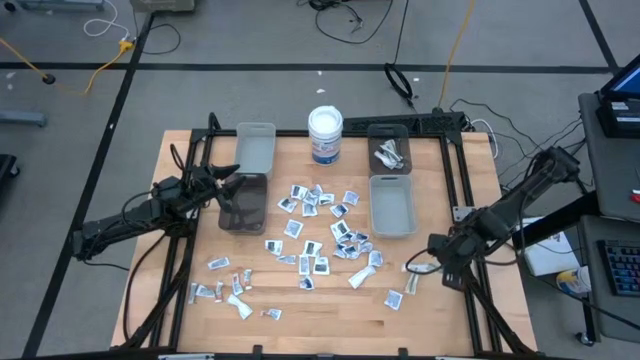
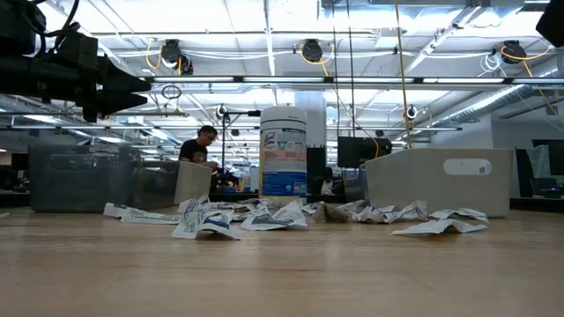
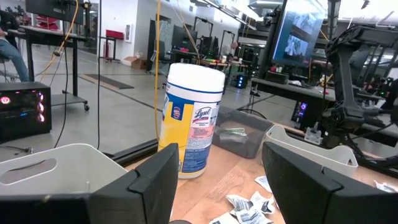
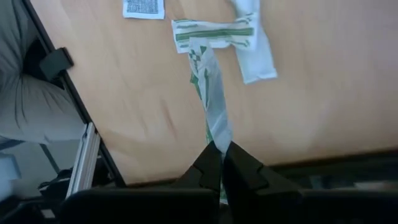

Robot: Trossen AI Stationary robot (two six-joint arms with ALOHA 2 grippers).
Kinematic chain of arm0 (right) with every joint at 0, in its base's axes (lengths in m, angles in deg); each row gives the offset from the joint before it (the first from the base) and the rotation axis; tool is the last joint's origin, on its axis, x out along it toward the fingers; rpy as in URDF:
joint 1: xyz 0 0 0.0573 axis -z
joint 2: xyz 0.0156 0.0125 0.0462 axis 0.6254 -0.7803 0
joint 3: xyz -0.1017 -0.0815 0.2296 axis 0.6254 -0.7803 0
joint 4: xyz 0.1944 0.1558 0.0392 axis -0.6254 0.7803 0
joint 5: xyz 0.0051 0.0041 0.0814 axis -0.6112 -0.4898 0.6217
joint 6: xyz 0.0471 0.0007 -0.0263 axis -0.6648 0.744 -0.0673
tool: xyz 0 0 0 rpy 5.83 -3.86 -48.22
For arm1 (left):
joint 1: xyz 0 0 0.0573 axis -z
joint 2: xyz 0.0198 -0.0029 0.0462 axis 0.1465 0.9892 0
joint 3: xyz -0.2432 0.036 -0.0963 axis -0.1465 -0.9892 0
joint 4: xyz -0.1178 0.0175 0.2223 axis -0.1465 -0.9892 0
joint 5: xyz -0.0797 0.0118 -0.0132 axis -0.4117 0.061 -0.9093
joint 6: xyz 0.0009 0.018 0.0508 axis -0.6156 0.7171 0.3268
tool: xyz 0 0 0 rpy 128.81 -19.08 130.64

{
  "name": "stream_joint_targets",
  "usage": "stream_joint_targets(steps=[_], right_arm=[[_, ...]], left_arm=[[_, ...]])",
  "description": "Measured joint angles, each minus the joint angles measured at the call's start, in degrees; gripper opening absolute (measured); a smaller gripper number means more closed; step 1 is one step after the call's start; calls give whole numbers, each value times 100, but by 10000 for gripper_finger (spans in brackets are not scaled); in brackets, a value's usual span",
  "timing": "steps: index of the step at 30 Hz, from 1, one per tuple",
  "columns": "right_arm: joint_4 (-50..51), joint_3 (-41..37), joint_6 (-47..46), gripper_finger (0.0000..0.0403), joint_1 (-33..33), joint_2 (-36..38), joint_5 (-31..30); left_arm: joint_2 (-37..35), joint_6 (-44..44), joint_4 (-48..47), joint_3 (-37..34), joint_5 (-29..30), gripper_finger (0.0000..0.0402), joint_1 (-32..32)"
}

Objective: Pick & Place First Aid Supplies
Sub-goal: Put the green bandage into the right black bin

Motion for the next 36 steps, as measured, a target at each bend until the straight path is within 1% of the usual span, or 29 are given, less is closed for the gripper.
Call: stream_joint_targets(steps=[7, 12, 15, 19, 22, 24, 28, 36], right_arm=[[1109, 770, 206, 0, 166, -140, -24], [1885, 1496, 336, 0, 166, -463, -360], [2026, 1708, 492, 0, 166, -638, -536], [2029, 1721, 620, 0, 168, -695, -620], [2042, 1721, 688, 0, 360, -703, -749], [2034, 1721, 741, 0, 663, -724, -912], [2025, 1721, 1129, 0, 1548, -743, -1244], [2027, 1721, 2112, 0, 3640, -801, -1367]], left_arm=[[1, 0, 0, 0, 1, 237, -1], [1, 0, 2, 0, 2, 237, 0], [1, 0, 0, 0, 2, 237, -2], [1, 0, 1, 0, 2, 237, 0], [1, 0, 0, 0, 2, 237, 0], [0, 0, 1, 0, 0, 237, -1], [1, 0, 1, 0, 0, 237, 0], [0, 0, 1, 0, 0, 237, -1]])
